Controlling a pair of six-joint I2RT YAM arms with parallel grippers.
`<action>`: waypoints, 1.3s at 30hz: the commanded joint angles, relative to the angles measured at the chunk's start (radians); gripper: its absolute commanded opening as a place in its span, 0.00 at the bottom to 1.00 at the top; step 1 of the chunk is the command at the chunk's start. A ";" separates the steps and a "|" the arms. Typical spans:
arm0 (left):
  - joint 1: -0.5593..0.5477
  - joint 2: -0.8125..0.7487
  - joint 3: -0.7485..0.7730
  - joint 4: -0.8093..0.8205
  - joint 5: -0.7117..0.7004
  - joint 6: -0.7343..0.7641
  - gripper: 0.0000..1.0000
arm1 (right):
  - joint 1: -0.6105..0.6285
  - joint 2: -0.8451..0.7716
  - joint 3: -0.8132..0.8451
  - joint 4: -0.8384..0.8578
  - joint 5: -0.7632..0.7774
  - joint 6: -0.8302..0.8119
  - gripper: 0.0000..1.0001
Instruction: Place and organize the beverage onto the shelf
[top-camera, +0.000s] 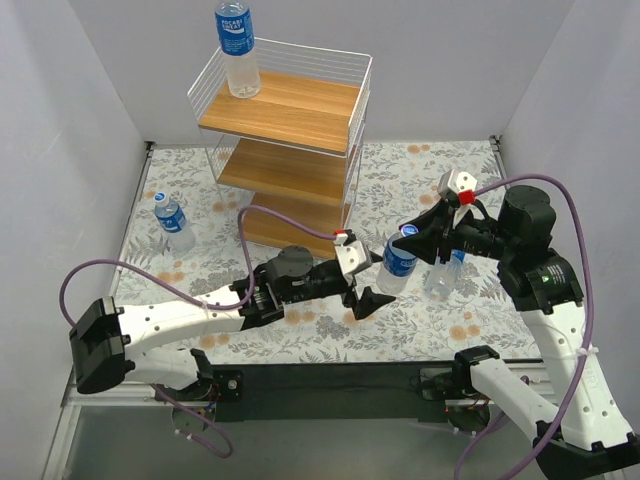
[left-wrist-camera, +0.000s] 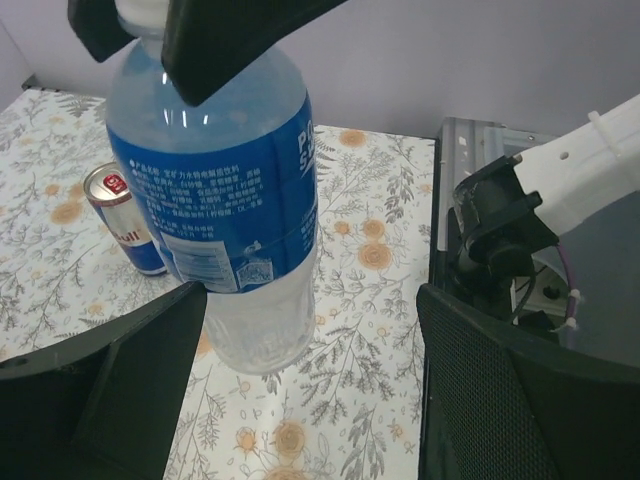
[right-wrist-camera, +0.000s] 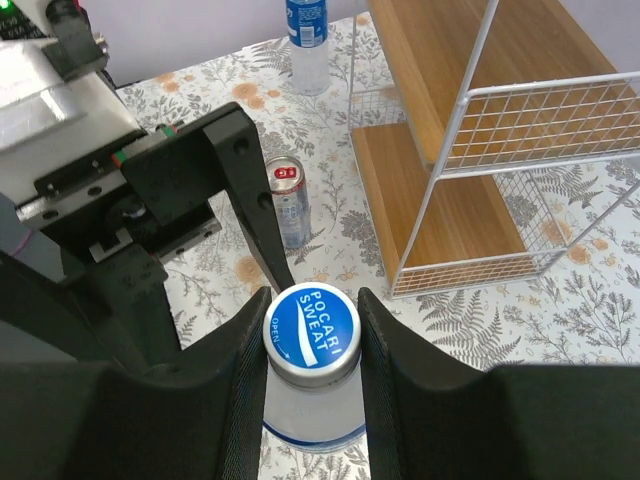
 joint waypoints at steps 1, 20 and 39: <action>-0.042 0.028 0.042 0.099 -0.131 0.043 0.86 | 0.020 -0.039 0.028 0.118 -0.034 0.046 0.01; -0.096 0.133 0.099 0.161 -0.340 0.098 0.86 | 0.034 -0.069 0.025 0.199 -0.098 0.180 0.01; -0.096 0.115 0.116 0.105 -0.355 0.080 0.00 | 0.036 -0.083 -0.018 0.230 -0.068 0.201 0.01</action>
